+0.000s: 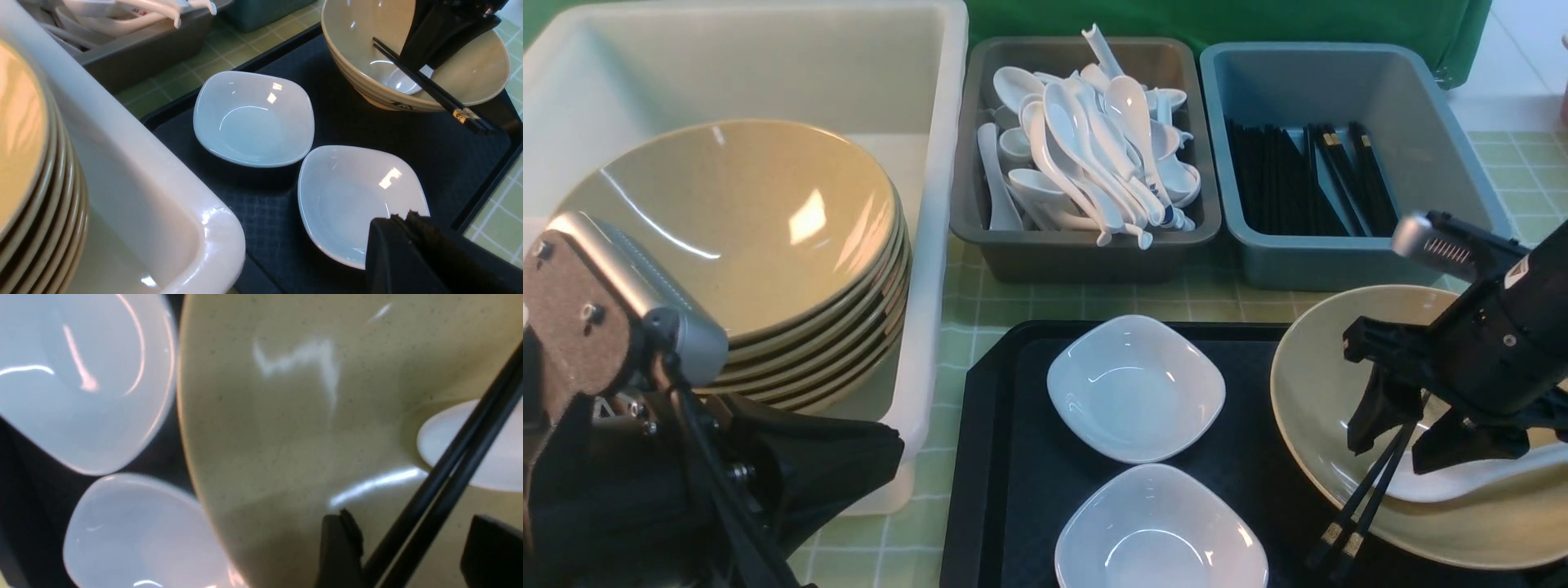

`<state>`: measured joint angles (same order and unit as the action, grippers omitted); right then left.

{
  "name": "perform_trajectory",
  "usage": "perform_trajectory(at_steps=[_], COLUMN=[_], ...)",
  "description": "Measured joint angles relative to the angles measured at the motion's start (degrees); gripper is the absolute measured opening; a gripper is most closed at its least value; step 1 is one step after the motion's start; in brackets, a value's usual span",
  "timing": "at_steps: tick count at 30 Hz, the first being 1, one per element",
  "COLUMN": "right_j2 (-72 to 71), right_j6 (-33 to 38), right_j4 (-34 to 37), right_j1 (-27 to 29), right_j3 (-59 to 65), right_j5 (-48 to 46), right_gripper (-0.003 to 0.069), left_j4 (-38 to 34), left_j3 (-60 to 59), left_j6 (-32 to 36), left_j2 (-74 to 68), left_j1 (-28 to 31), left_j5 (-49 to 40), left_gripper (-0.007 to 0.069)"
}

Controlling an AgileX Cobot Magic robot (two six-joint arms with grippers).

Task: On green table put chopsticks spoon bowls plates into blue grey white boxes.
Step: 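Move the grippers toward the tableware on the black tray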

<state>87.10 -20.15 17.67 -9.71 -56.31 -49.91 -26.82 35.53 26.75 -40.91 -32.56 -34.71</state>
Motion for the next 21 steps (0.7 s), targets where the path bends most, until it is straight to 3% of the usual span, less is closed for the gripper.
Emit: perform_trajectory(at_steps=[15, 18, 21], right_j2=[5.01, 5.01, 5.01], right_j6=[-0.75, -0.75, -0.52], right_j4=[0.18, 0.18, 0.18], right_j1=[0.00, 0.00, 0.00], right_j3=[0.00, 0.00, 0.00], right_j5=[1.84, 2.47, 2.75], right_gripper=[0.0395, 0.0355, 0.0262], left_j4=[0.00, 0.00, 0.00], left_j3=[0.00, 0.00, 0.00], left_j6=[0.23, 0.23, 0.28], left_j2=[0.00, 0.00, 0.00], left_j1=[0.00, 0.00, 0.00], left_j5=[0.00, 0.00, 0.00], left_gripper=[-0.0001, -0.0001, -0.0001])
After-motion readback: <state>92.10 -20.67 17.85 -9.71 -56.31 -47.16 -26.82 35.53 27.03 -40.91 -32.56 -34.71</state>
